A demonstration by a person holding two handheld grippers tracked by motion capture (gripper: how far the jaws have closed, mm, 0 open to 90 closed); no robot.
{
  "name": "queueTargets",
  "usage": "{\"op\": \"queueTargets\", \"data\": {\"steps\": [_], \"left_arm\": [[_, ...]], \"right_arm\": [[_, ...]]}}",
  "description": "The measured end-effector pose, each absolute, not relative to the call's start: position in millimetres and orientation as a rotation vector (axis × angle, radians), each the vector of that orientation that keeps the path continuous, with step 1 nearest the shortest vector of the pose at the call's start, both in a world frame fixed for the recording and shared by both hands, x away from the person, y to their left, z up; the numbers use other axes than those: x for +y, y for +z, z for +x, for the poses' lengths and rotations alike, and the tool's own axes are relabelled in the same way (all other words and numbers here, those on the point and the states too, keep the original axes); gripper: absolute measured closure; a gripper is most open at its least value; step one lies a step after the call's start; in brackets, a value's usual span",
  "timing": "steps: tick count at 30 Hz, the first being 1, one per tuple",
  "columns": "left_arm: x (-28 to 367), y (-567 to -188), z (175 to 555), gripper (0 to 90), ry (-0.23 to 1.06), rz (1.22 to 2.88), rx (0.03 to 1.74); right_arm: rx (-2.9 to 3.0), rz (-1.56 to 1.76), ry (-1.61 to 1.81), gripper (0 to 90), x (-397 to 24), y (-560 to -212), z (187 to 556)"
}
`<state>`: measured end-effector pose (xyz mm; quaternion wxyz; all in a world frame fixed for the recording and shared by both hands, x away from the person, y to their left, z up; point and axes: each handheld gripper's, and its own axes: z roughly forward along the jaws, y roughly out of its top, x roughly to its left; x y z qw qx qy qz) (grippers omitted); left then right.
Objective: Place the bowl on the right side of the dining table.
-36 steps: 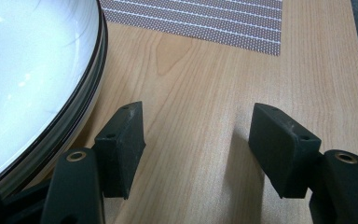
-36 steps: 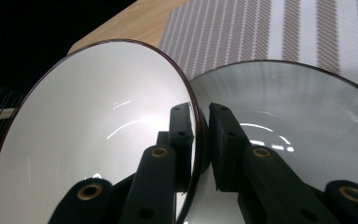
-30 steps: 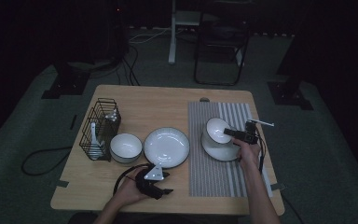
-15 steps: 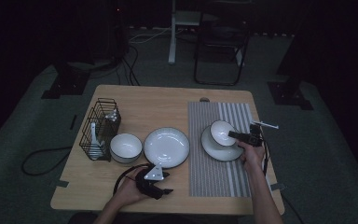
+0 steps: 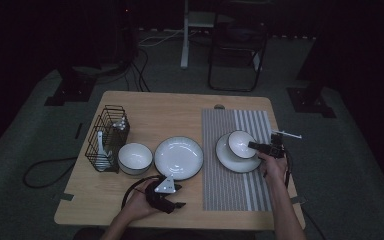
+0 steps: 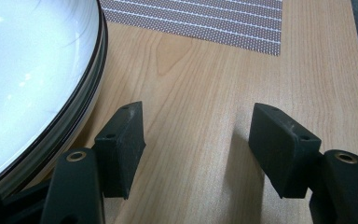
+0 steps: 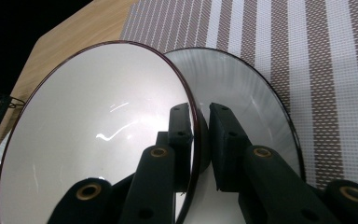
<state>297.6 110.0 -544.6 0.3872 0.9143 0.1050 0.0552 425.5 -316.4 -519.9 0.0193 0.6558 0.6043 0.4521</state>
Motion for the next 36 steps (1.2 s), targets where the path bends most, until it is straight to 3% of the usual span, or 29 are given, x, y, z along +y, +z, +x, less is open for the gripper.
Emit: {"op": "queueTargets", "data": {"steps": [36], "left_arm": [[110.0, -544.7, 297.7, 36.7, 0.14, 2.326, 0.267]], "right_arm": [[1.895, 1.955, 1.263, 79.3, -312.9, -510.2, 419.3]]}}
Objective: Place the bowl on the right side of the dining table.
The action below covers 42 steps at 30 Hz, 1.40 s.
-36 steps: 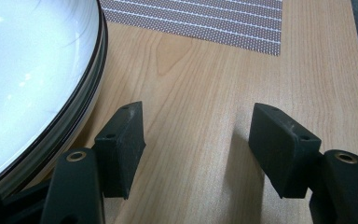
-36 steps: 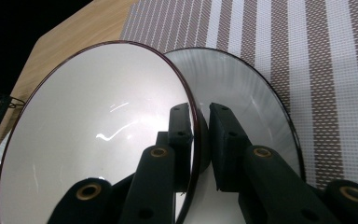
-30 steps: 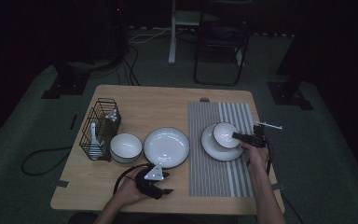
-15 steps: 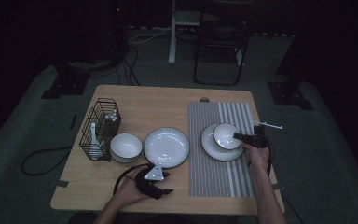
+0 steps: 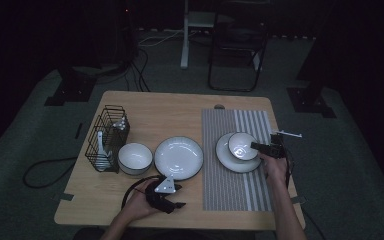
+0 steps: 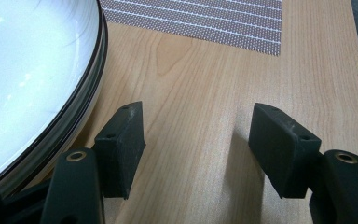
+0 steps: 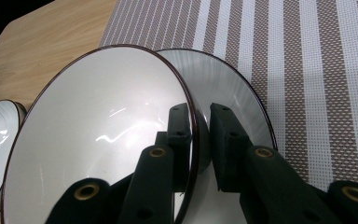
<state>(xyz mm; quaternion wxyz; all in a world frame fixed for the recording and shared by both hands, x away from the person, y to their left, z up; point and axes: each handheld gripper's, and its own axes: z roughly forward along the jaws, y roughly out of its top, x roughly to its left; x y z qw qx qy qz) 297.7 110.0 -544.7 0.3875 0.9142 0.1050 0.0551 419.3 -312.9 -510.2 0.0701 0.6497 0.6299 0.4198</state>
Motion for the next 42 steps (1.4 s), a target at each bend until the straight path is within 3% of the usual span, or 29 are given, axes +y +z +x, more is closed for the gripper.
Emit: {"op": "queueTargets", "data": {"steps": [42], "left_arm": [[110.1, -544.5, 297.7, 36.7, 0.14, 2.329, 0.267]], "right_arm": [[1.896, 1.924, 1.255, 77.9, -305.2, -510.0, 420.7]]}}
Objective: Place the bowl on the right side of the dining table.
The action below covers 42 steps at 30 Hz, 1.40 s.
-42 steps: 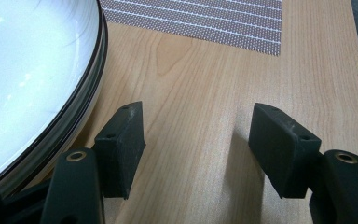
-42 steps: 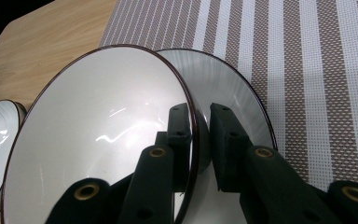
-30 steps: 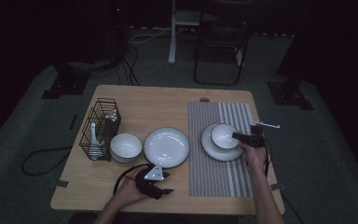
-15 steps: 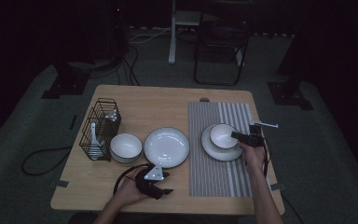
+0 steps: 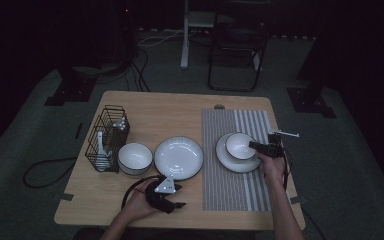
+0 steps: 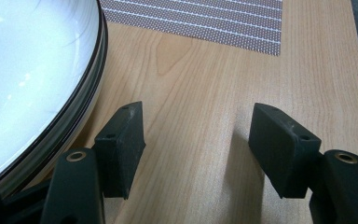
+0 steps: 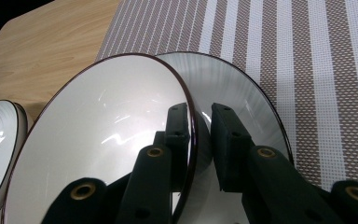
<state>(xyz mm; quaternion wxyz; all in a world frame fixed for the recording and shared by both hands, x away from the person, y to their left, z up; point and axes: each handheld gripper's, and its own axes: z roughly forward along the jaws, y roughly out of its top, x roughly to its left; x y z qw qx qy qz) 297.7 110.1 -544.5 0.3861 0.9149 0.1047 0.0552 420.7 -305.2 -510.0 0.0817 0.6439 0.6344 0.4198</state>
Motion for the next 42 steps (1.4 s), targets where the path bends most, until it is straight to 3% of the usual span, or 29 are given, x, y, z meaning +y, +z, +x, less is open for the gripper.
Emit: {"op": "queueTargets", "data": {"steps": [18, 30, 42], "left_arm": [[110.0, -544.6, 297.6, 36.7, 0.141, 2.328, 0.268], [110.0, -544.6, 297.6, 36.7, 0.141, 2.327, 0.267], [109.9, -544.6, 297.2, 36.0, 0.146, 2.328, 0.276]], "right_arm": [[1.896, 1.922, 1.248, 77.2, -305.6, -509.9, 418.6], [1.908, 1.877, 1.236, 58.7, -304.4, -507.4, 416.7], [1.879, 1.791, 1.196, 55.1, -302.5, -498.1, 410.2]]}}
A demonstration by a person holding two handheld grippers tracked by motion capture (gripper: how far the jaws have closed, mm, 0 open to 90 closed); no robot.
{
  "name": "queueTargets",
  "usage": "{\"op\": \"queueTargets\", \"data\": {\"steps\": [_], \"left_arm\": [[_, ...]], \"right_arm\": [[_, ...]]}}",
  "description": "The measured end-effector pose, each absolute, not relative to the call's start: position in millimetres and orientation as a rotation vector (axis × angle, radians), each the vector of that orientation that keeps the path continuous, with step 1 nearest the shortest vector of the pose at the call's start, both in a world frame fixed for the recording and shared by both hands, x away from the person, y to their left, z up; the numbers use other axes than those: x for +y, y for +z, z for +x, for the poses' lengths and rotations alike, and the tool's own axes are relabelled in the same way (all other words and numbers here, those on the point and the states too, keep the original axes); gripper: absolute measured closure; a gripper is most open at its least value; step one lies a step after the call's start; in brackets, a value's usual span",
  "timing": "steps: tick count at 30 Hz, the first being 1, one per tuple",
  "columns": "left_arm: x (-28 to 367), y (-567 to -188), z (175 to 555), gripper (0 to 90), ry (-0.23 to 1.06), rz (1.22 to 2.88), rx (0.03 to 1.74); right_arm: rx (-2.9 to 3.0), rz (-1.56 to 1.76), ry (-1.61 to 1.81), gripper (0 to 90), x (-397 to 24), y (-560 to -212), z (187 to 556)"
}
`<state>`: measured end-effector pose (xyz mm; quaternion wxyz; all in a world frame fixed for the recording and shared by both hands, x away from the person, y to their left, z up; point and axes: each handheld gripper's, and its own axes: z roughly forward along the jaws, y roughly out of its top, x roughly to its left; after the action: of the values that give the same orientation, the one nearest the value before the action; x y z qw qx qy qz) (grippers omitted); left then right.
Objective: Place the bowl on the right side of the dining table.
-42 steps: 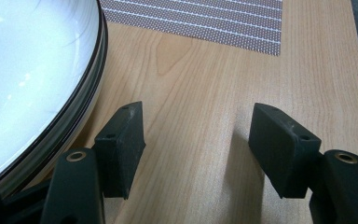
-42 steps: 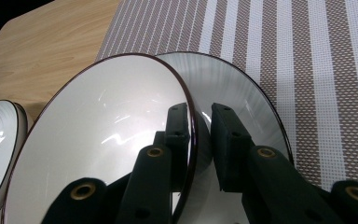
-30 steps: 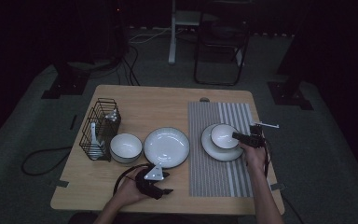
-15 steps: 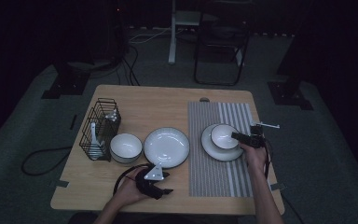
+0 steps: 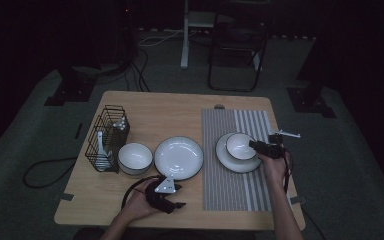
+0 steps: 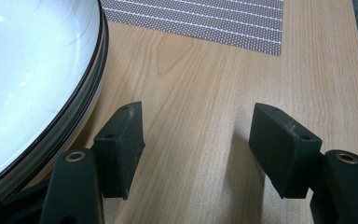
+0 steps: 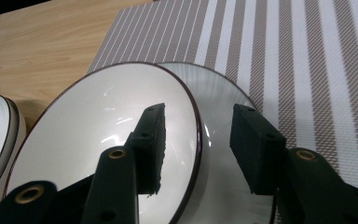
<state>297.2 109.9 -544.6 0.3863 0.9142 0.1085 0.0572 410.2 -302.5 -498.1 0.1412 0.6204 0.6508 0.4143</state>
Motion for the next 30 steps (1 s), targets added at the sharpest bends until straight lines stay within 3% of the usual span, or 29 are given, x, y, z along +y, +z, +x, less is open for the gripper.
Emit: {"op": "queueTargets", "data": {"steps": [18, 30], "left_arm": [[108.9, -545.1, 296.5, 28.1, 0.147, 2.334, 0.282], [109.4, -545.0, 295.2, 28.0, 0.145, 2.336, 0.28]], "right_arm": [[1.827, 1.688, 1.186, 53.0, -300.8, -477.5, 399.1], [1.89, 1.515, 1.24, 48.8, -277.6, -458.7, 384.7]]}}
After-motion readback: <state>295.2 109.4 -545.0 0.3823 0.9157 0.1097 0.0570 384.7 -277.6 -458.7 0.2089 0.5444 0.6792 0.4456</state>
